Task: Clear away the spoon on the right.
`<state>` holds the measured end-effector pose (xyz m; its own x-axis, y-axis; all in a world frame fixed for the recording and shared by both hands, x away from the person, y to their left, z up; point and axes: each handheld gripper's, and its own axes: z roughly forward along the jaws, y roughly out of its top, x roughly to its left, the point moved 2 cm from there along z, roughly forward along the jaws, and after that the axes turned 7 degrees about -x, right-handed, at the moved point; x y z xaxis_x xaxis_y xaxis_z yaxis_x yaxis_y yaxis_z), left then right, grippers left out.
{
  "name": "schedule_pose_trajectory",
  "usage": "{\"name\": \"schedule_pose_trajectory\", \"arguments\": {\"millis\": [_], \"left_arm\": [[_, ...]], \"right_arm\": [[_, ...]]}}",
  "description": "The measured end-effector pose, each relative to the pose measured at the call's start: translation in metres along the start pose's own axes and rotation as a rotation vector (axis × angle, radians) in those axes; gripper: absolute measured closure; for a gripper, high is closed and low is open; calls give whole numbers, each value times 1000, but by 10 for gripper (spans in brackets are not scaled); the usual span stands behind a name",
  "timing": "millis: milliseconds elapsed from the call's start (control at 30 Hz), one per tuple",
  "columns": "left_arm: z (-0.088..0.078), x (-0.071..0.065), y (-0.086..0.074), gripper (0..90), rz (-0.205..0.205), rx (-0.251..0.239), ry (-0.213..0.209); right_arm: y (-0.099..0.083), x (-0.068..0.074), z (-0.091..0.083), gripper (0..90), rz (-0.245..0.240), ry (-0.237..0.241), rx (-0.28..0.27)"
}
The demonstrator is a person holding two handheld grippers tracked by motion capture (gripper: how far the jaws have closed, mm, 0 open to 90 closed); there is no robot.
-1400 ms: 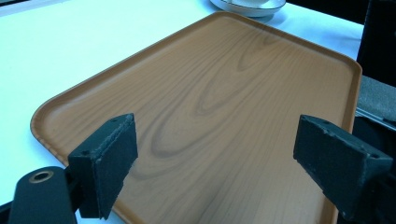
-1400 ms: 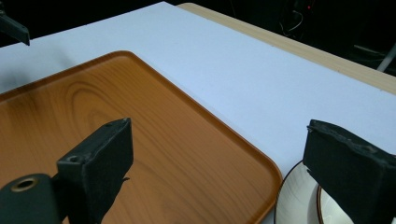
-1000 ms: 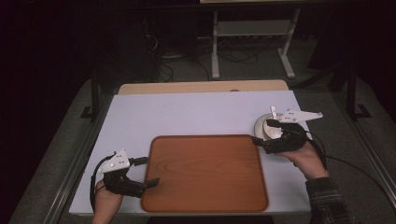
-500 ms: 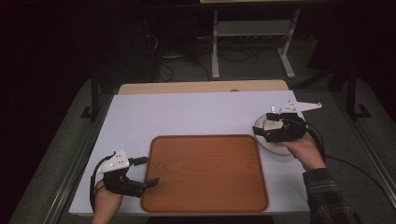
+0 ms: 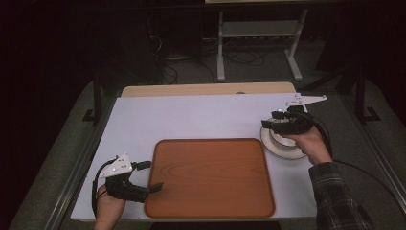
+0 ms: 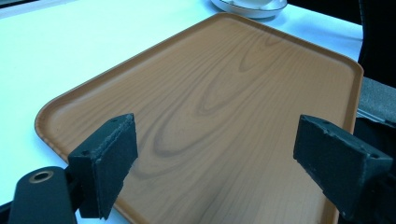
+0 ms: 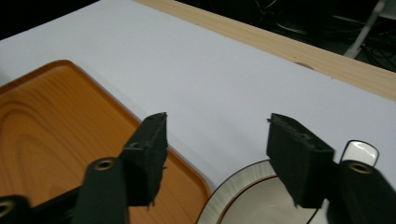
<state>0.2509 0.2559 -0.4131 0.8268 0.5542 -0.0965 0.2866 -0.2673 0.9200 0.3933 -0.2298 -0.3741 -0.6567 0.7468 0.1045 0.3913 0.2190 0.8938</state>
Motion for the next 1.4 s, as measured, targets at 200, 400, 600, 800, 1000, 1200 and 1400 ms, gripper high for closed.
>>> {"name": "schedule_pose_trajectory", "arguments": {"millis": [200, 400, 600, 800, 1000, 1200, 1400], "left_arm": [[-1, 0, 0, 133, 3, -1, 0], [-1, 0, 0, 133, 3, 0, -1], [-1, 0, 0, 133, 3, -1, 0], [-1, 0, 0, 133, 1, -5, 0], [-2, 0, 0, 133, 0, -6, 1], [-2, 0, 1, 133, 2, -8, 1], [-2, 0, 0, 133, 1, -6, 0]], "right_arm": [[4, -12, 5, 591, 26, -43, 3], [2, -28, 10, 803, 57, -86, 22], [-4, -41, 16, 893, 74, -124, 43], [-8, -50, 25, 894, 85, -163, 66], [-11, -54, 30, 895, 84, -192, 89], [-13, -59, 28, 895, 92, -233, 98], [-14, -63, 23, 895, 98, -259, 96]]}}
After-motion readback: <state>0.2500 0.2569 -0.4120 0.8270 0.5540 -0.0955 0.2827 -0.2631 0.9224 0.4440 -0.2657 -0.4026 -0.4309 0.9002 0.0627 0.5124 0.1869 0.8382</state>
